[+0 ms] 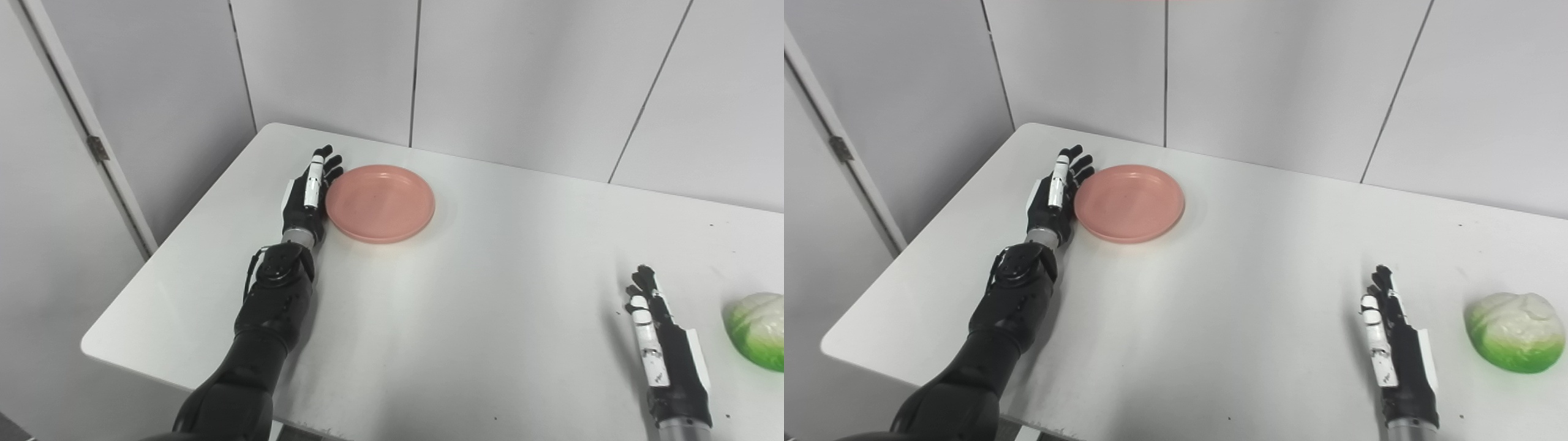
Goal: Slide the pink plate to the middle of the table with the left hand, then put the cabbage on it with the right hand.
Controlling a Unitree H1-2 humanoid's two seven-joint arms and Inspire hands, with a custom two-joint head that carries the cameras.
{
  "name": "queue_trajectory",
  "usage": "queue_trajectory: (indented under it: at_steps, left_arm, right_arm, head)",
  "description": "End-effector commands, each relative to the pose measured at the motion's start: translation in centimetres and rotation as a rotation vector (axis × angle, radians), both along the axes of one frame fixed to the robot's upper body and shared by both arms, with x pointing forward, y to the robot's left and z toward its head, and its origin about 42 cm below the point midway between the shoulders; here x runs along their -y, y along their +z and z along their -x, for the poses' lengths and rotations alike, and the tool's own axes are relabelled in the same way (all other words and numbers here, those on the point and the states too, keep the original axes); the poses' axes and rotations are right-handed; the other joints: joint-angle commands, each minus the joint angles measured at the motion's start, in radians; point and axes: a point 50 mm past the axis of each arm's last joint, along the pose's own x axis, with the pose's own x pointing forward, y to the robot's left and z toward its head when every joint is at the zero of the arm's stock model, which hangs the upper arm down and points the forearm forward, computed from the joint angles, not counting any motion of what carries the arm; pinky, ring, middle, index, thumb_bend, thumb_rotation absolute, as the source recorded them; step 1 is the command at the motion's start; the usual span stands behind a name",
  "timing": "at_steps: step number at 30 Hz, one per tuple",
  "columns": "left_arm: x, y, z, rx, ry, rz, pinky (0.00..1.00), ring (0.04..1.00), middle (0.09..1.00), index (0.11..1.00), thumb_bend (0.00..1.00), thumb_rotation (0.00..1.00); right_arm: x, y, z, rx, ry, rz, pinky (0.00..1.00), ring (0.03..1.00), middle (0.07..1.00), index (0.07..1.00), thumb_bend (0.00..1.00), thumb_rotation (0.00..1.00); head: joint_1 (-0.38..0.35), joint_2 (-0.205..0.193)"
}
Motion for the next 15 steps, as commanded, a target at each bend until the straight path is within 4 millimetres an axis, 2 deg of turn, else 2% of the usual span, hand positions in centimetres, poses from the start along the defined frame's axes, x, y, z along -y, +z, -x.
queue_trajectory:
  at_steps: [1, 7, 15]
  left_arm:
    - [1.4, -1.1, 0.5, -0.071, -0.043, 0.020, 0.89, 0.894, 0.892, 0.884, 0.41, 1.00]
    - [3.7, -0.9, 0.9, -0.079, -0.101, 0.003, 0.88, 0.883, 0.878, 0.862, 0.41, 1.00]
    - [7.0, -1.3, 2.5, -0.088, -0.202, -0.011, 0.88, 0.888, 0.881, 0.871, 0.41, 1.00]
  right_arm:
    - [-0.6, -0.4, 0.3, -0.009, 0.003, -0.016, 0.93, 0.937, 0.951, 0.955, 0.21, 1.00]
    - [-1.0, -0.6, 0.2, 0.004, 0.014, -0.022, 0.92, 0.932, 0.949, 0.950, 0.24, 1.00]
    - [-1.6, -0.6, 0.3, -0.009, 0.002, -0.008, 0.91, 0.923, 0.941, 0.943, 0.28, 1.00]
  head:
    - [-0.001, 0.001]
    - [-0.029, 0.010]
    - [-0.070, 0.022]
